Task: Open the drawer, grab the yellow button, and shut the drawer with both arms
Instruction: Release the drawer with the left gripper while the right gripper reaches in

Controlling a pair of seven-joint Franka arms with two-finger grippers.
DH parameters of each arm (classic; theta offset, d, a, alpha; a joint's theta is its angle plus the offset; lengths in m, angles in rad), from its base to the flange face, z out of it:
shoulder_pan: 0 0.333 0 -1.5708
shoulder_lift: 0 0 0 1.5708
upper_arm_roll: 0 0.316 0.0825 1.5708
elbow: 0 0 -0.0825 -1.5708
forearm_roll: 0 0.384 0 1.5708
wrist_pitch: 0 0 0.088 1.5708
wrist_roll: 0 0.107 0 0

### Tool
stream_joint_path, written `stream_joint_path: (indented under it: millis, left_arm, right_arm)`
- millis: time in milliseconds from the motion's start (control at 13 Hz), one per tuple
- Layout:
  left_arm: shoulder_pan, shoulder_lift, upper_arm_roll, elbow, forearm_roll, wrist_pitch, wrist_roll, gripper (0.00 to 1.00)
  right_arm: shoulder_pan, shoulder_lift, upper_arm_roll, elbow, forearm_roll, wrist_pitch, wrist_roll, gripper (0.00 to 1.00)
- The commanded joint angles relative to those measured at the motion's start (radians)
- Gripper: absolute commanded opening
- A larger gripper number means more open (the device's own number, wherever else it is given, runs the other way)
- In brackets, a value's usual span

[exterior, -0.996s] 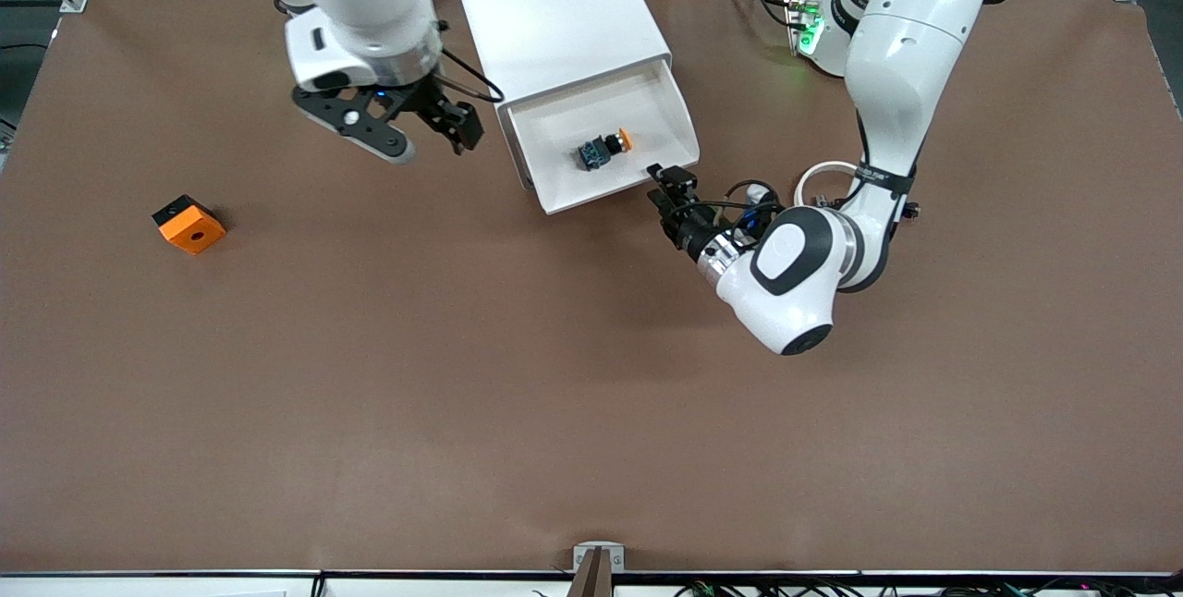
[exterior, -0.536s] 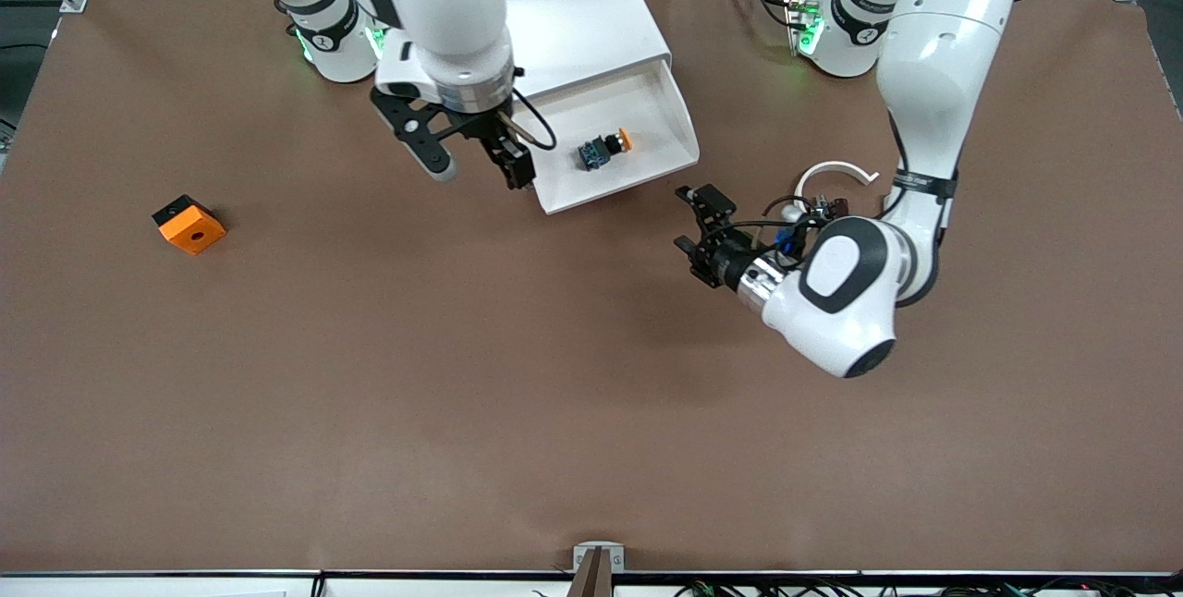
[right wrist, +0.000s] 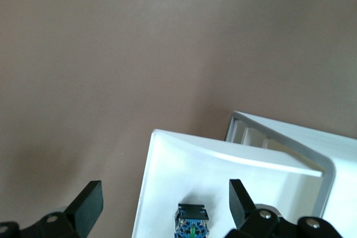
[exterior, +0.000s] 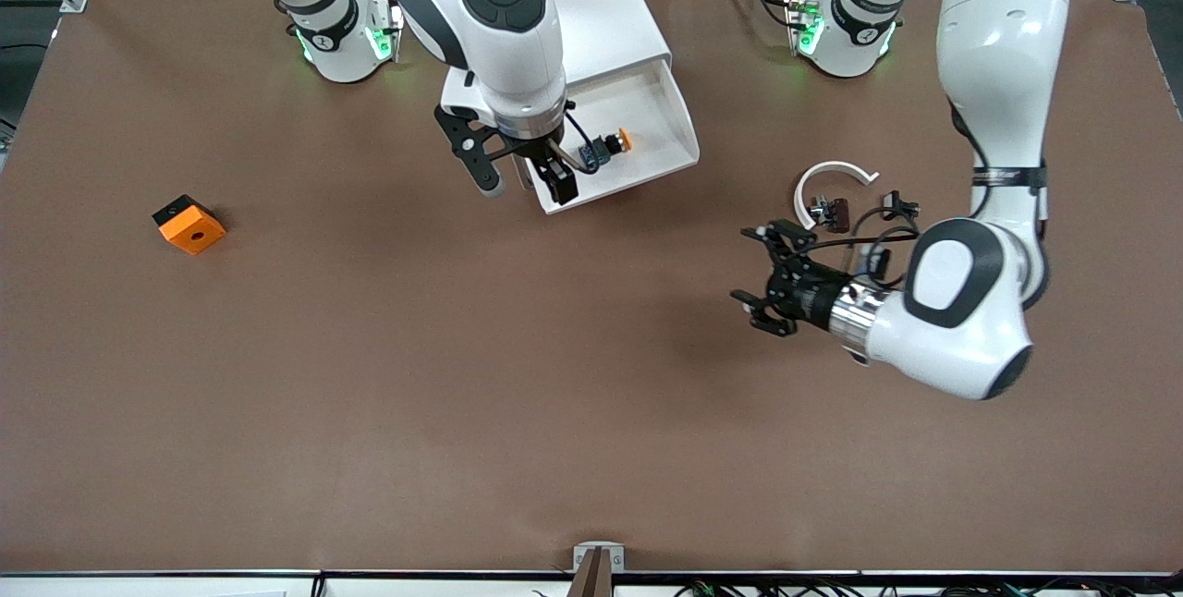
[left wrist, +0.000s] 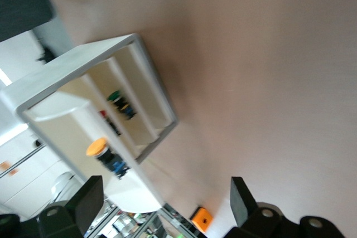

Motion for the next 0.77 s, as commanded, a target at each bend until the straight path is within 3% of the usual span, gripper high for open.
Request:
stream_joint_path:
  millis: [0, 230, 690]
  left_arm:
    - [-0.016, -0.015, 0.056, -0.003, 0.041, 0.061, 0.090, 1.00]
    - [-0.004, -0.079, 0.057, -0.001, 0.139, 0.104, 0.193, 1.00]
    - [0.015, -0.145, 0.093, -0.003, 0.294, 0.104, 0.732, 1.00]
  right_arm:
    - [0.018, 0.045, -0.007, 0.033, 0.046, 0.012, 0.046, 1.00]
    - [0.030, 0.062, -0.007, 0.032, 0.050, 0.031, 0.051, 1.00]
    - [0.071, 0.095, -0.007, 0.030, 0.053, 0.032, 0.049, 0.95]
